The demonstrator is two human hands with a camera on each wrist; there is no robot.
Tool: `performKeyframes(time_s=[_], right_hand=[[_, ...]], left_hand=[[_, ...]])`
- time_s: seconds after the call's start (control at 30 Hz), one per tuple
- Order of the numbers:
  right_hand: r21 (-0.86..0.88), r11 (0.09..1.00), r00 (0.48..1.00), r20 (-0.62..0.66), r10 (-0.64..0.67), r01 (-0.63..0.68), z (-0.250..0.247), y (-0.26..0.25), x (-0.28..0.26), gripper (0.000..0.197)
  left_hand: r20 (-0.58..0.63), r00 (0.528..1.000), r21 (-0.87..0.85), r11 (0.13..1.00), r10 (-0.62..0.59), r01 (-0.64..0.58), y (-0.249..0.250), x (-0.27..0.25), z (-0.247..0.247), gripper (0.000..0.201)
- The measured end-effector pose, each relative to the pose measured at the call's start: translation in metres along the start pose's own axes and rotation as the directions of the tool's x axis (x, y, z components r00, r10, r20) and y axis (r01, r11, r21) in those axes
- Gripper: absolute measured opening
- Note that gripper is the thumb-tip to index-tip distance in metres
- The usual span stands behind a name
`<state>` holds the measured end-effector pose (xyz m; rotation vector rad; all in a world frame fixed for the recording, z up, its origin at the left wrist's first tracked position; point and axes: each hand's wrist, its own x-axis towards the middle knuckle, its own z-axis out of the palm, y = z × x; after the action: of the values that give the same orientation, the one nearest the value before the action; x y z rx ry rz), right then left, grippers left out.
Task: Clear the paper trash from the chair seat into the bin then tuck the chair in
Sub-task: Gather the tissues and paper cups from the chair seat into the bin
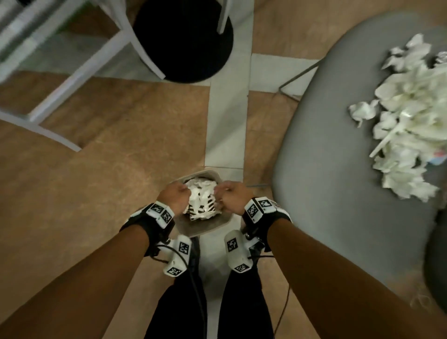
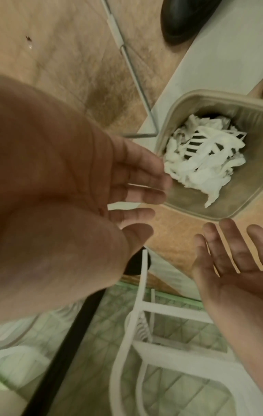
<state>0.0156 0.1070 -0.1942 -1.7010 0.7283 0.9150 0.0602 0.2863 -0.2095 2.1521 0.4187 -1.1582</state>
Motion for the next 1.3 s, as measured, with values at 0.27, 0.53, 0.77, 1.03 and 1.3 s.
performKeyframes(time_s=[0.27,0.53,0.77,1.03,1.3], right_hand=[[0.456,0.888,0.992,-0.124,-0.005,0.061,-0.138,-0.006,-0.075,0.016],[-0.364,0.908,0.661,-0.737,-0.144,-0.208,-0.303,0.093,-0.124,0.052],[-0.476,0.862,0.833,-0.538,-0.128,-0.175,-0.346,0.144,-0.107,0.075],[-0.397,0.918,0.873,-0.449,-0.192,-0.002,-0.342,0.151,-0.102,0.036],[-0.253,0.965,0.861,-0.472,-0.19,0.074,-0.343,0.151,-0.113,0.028]], left_hand=[[-0.045,0.941,0.206,0.925,0.335,-0.319,0.178,-0.046,0.033,0.012],[0.248,0.727,0.434,0.598,0.641,-0.675,0.331,-0.075,0.162,0.022],[0.254,0.576,0.586,0.35,0.777,-0.731,0.395,-0.075,0.237,0.048],[0.221,0.681,0.695,0.377,0.698,-0.612,0.391,-0.048,0.266,0.057],[0.24,0.645,0.574,0.43,0.726,-0.697,0.37,-0.044,0.249,0.009]])
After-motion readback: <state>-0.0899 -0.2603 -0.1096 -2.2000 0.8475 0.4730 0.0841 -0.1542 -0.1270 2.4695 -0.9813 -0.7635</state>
